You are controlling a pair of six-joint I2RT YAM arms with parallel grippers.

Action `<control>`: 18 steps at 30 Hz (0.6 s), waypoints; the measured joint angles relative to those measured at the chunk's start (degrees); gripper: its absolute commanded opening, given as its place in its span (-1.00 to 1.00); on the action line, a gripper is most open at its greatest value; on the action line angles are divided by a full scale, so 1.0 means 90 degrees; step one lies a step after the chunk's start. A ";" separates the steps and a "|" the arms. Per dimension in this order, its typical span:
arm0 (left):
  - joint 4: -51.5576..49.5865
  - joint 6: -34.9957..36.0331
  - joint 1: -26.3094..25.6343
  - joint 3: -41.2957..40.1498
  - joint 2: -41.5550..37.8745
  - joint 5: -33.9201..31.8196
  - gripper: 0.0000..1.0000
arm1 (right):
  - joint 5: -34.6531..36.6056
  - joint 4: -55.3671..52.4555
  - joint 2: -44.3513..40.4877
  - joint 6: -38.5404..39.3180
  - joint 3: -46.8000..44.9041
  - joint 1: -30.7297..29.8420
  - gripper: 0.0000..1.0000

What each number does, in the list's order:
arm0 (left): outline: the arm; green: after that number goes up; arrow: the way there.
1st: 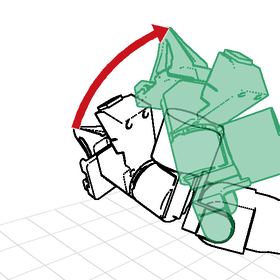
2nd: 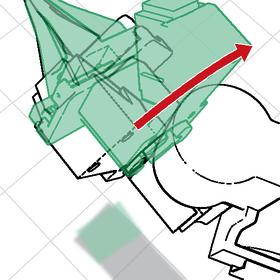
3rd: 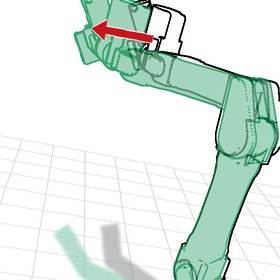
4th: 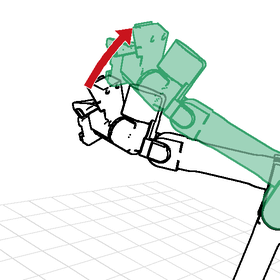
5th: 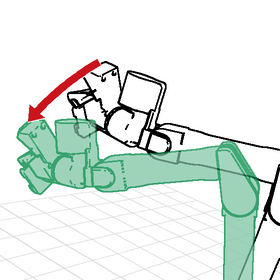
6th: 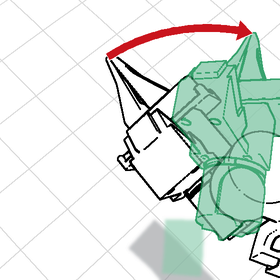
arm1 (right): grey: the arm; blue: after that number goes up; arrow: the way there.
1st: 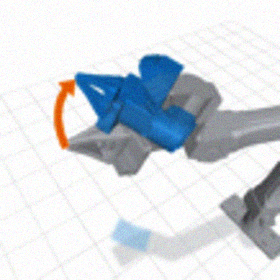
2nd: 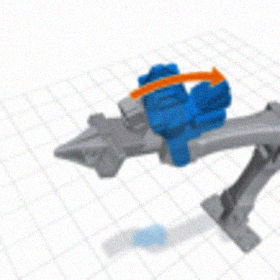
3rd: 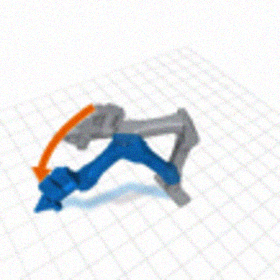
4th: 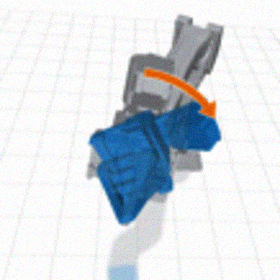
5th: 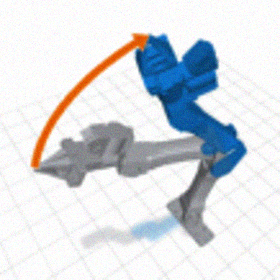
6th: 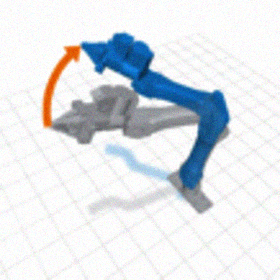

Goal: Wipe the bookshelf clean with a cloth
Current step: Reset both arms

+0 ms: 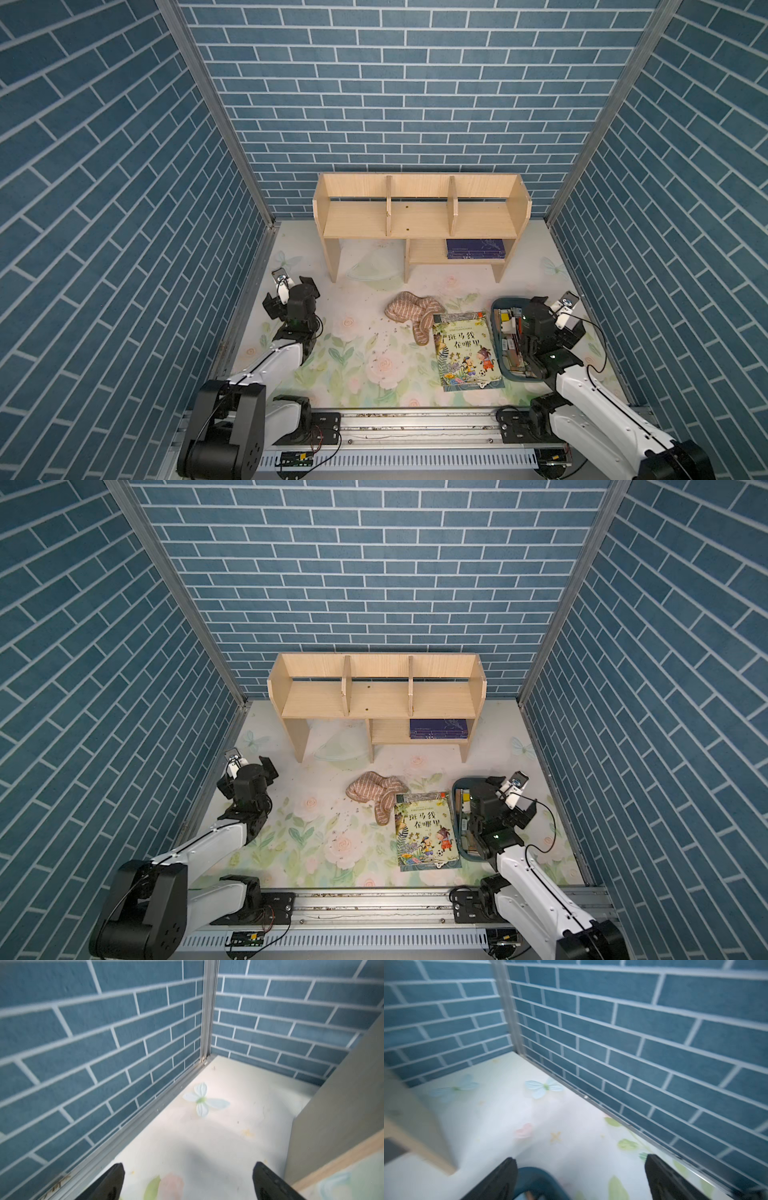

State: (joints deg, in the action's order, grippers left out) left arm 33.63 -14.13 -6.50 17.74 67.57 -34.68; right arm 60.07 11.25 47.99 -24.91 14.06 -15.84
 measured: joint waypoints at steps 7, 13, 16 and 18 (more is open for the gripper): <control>0.1486 0.0250 0.0007 -0.0323 0.0782 0.0821 0.99 | -0.1600 0.2676 0.0804 0.1151 -0.1224 0.0860 0.99; 0.2382 0.0636 0.0007 -0.0457 0.0899 0.1297 0.99 | -0.2875 0.6001 0.2584 0.1722 -0.1513 0.1234 0.99; 0.2727 0.0777 0.0012 -0.0559 0.0901 0.1321 0.99 | -0.3793 0.6768 0.3665 0.2067 -0.1258 0.1292 0.99; 0.2866 0.0857 0.0012 -0.0602 0.0901 0.1338 0.99 | -0.4286 0.7094 0.4150 0.2259 -0.0918 0.1304 0.99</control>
State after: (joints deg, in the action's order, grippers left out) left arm 59.42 -6.42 -6.39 12.32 75.68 -22.63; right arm 21.50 75.09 85.34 -4.58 5.80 -4.10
